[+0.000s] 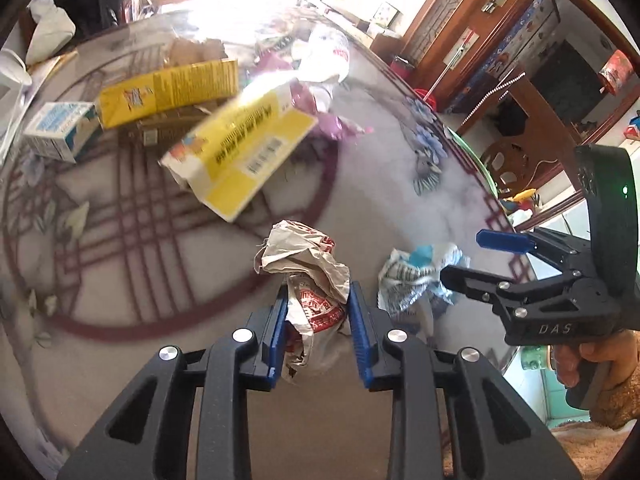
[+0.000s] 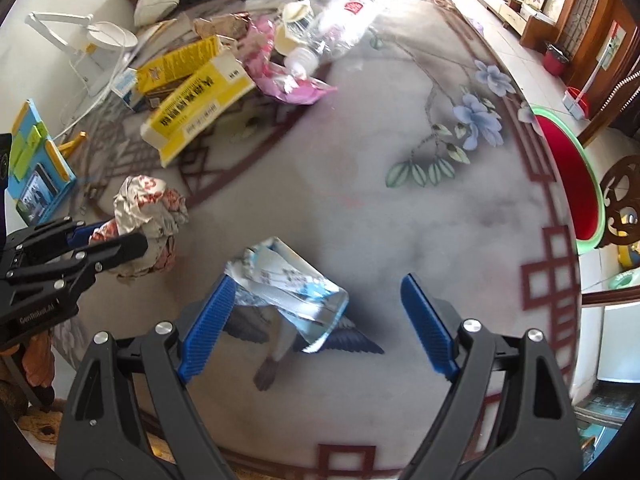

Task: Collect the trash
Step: 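Grasp the clear plastic wrapper with the right tool while the left tool grasps crumpled white-red paper, then carry the wrapper and paper toward the red bin with both tools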

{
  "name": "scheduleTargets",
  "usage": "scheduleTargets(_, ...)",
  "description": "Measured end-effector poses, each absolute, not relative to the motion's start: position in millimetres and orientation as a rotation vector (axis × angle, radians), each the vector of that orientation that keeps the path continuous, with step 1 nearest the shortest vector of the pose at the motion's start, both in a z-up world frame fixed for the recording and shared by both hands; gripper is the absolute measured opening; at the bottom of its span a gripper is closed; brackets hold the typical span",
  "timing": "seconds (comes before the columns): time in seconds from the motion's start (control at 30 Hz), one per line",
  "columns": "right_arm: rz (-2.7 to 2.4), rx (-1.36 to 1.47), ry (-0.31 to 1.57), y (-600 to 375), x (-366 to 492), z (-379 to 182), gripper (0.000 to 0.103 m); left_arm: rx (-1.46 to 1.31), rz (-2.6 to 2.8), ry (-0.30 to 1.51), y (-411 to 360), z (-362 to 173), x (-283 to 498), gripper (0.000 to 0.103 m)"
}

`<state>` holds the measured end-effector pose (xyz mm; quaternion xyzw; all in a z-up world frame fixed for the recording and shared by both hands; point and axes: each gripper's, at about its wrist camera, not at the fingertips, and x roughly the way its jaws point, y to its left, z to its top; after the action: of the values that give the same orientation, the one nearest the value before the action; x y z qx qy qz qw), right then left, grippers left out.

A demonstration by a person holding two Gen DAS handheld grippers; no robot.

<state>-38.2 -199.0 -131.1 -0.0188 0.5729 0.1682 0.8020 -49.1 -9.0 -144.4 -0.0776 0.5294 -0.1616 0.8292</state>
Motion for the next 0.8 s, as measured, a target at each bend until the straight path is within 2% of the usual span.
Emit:
scheduleTargets(0.07,0.373,-0.055,1.231,-190.8,-35.6,-132.9,0.083,-0.158,-0.331,1.122,-5.9,-142.9,-45.2,0.026)
scheduleTargets(0.23,0.421,-0.107,1.246,-170.5,-37.0,-141.1,0.07,-0.18,-0.307,1.125,4.2,-142.1,-40.4,0.028)
scheduleTargets(0.3,0.442,-0.118,1.256,-166.3,-38.3,-144.0,0.055,-0.188,-0.292,1.135,5.5,-144.9,-39.7,0.034)
scheduleTargets(0.33,0.451,-0.119,1.261,-164.4,-38.3,-144.7,0.054,-0.2,-0.286,1.144,6.4,-147.6,-38.5,0.034)
scheduleTargets(0.37,0.459,-0.119,1.259,-163.5,-38.7,-144.3,0.044,-0.214,-0.281,1.151,8.3,-150.3,-37.8,0.035)
scheduleTargets(0.4,0.468,-0.117,1.266,-163.0,-38.6,-144.9,0.038,-0.225,-0.275,1.158,10.5,-152.1,-37.3,0.038)
scheduleTargets(0.5,0.485,-0.113,1.273,-162.6,-39.5,-145.9,0.033,-0.247,-0.256,1.166,15.9,-155.4,-34.7,0.043)
scheduleTargets(0.6,0.505,-0.113,1.267,-159.9,-41.2,-144.0,0.024,-0.255,-0.253,1.163,17.5,-156.2,-32.3,0.044)
scheduleTargets(0.73,0.501,-0.109,1.23,-160.5,-40.7,-134.2,0.021,-0.253,-0.258,1.161,15.6,-157.7,-28.1,0.041)
scheduleTargets(0.77,0.496,-0.104,1.222,-162.5,-40.0,-131.8,0.021,-0.257,-0.261,1.16,15.2,-158.0,-27.7,0.033)
scheduleTargets(0.8,0.487,-0.097,1.214,-165.1,-38.9,-128.8,0.021,-0.26,-0.263,1.16,14.7,-157.9,-27.8,0.03)
